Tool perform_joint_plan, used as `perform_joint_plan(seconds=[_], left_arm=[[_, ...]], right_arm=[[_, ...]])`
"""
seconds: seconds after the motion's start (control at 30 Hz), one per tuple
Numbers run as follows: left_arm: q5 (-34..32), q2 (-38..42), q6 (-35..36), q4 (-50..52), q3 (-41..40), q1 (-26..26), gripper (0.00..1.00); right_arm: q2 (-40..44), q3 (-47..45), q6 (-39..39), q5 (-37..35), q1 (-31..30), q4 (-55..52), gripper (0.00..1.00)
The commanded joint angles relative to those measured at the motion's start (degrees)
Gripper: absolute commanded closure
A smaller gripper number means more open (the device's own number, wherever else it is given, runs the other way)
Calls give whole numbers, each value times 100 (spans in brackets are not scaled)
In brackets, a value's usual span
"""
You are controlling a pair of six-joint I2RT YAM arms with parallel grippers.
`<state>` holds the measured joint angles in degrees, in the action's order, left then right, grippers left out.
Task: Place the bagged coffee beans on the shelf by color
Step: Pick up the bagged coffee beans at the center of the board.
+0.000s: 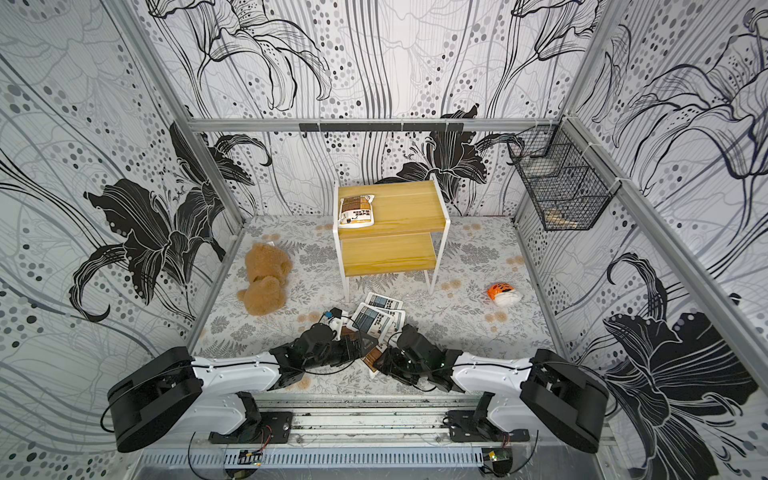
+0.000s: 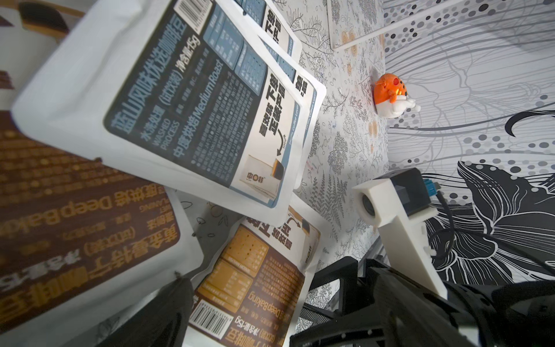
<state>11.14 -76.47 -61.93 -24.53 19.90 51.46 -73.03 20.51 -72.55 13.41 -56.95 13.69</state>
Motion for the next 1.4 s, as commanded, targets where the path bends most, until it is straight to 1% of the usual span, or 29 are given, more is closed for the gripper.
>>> perform_joint_plan(seconds=[0.0, 0.17, 0.33, 0.57, 0.67, 0.77, 0.8, 0.87, 1.03, 1.17, 1.3, 1.37], left_arm=[[-56, -18, -48, -494, -45, 121, 1], [-236, -68, -277, -718, -149, 467, 1], [-368, -333, -474, -1017, -139, 839, 1], [-393, -364, -573, -1212, -194, 920, 1], [-384, -268, -557, -1115, -183, 919, 1], [-426, -28, -520, -864, -172, 918, 0], [-457, 97, -486, -724, -166, 910, 0], [-498, 332, -402, -441, -162, 880, 0], [-472, 1099, -324, 116, -308, 636, 1], [-421, 1846, -269, 558, -413, 378, 1], [-177, 2472, -197, 782, -438, 104, 2], [14, 2698, -196, 758, -428, -48, 2]], right_arm=[[-113, -100, -183, -188, -51, 391, 40], [-175, -148, -201, -249, -62, 554, 44], [-173, -195, -224, -277, -62, 623, 51], [163, -364, -202, -434, -62, 419, 61], [265, -434, -200, -492, -62, 364, 68], [490, -418, -134, -552, -62, 52, 76], [613, -418, -87, -604, -61, -133, 81], [933, -405, 3, -713, -62, -591, 83], [1978, -382, 195, -931, -61, -1906, 86], [3150, -393, 374, -1128, -58, -2936, 86], [4215, -244, 973, -1123, -60, -3370, 86], [4465, -25, 1405, -1030, -62, -3398, 87]])
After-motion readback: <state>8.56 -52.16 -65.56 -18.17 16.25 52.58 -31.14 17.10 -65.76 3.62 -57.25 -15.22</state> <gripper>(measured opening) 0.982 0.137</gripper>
